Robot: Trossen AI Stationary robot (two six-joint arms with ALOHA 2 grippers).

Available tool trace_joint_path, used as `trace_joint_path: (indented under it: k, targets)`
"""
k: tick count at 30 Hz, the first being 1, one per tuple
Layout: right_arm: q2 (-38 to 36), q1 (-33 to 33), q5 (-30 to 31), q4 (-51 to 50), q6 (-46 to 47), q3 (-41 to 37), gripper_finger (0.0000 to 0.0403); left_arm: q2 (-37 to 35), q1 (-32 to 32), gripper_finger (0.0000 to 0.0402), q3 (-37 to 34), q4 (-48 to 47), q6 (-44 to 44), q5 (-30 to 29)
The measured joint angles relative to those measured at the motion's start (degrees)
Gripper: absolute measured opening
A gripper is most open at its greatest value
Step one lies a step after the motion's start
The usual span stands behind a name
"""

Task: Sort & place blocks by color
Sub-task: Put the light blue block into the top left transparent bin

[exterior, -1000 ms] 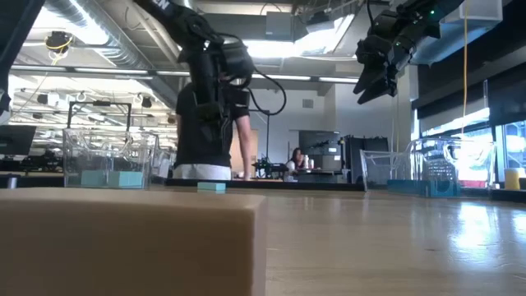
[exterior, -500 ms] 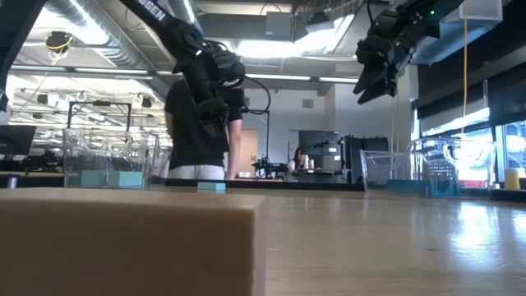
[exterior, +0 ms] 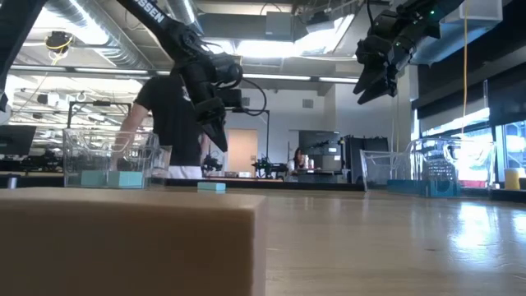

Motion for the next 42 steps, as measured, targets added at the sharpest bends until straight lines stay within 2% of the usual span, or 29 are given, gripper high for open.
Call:
trace_joint_path:
  k: [5, 9, 21, 30, 42]
  targets:
    - [0.0, 0.0, 0.0, 0.0, 0.0, 0.0, 0.0221, 1.8, -0.4, 0.0245, 0.1, -0.9, 8.1, -0.6]
    - [0.0, 0.0, 0.0, 0.0, 0.0, 0.0, 0.0221, 4.2, -1.0, 0.0259, 0.1, -0.9, 11.0, -4.5]
    - [0.0, 0.0, 0.0, 0.0, 0.0, 0.0, 0.0221, 10.0, -2.3, 0.0261, 0.1, -1.0, 14.1, -10.5]
    - [0.0, 0.0, 0.0, 0.0, 0.0, 0.0, 0.0221, 12.5, -2.2, 0.0261, 0.3, -1.1, 18.7, -10.7]
    - [0.0, 0.0, 0.0, 0.0, 0.0, 0.0, 0.0221, 12.6, -2.2, 0.0261, 0.2, -1.2, 15.0, -11.8]
